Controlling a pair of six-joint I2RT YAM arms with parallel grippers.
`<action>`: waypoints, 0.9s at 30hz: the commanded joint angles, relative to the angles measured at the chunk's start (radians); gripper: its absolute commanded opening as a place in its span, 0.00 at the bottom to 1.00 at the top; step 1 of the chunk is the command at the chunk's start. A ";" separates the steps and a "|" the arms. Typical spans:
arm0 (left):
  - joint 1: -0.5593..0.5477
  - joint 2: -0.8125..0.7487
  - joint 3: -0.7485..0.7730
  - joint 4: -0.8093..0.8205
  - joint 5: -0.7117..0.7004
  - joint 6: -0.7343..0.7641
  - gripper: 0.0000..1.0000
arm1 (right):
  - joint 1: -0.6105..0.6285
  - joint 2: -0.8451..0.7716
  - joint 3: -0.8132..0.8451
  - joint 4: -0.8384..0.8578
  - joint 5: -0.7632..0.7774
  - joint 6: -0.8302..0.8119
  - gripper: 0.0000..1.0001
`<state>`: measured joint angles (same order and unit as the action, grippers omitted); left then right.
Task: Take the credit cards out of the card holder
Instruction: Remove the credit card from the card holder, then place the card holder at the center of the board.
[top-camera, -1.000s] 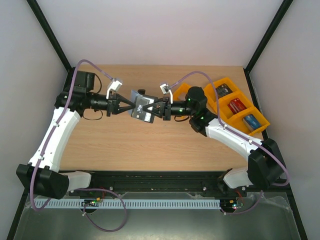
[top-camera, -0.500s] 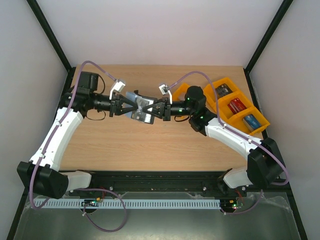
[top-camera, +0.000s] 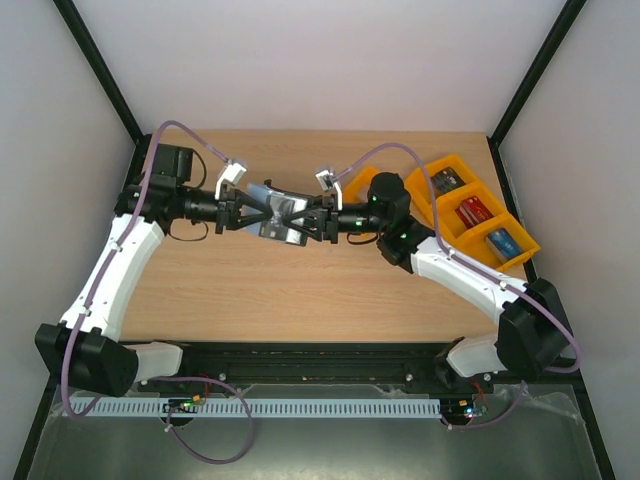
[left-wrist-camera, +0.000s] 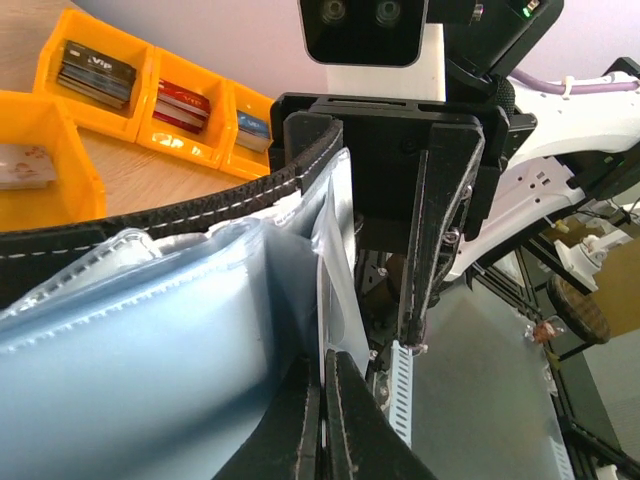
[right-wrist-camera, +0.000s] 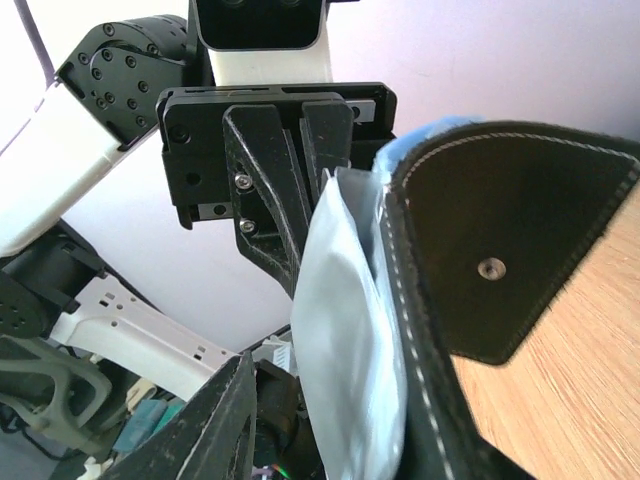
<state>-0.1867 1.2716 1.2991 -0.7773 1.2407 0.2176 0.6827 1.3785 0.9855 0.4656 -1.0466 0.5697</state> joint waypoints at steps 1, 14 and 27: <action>0.017 -0.005 0.024 -0.011 0.032 0.024 0.02 | 0.000 -0.031 -0.002 -0.008 0.014 -0.021 0.32; 0.085 -0.013 0.022 -0.075 0.034 0.083 0.02 | -0.051 -0.075 -0.021 -0.137 0.059 -0.113 0.02; 0.272 -0.013 0.048 -0.061 -0.075 0.052 0.02 | -0.090 -0.025 0.019 -0.356 0.145 -0.168 0.02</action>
<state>-0.0349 1.2705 1.3060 -0.8482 1.2140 0.2893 0.5884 1.2964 0.9676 0.1574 -0.9478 0.3882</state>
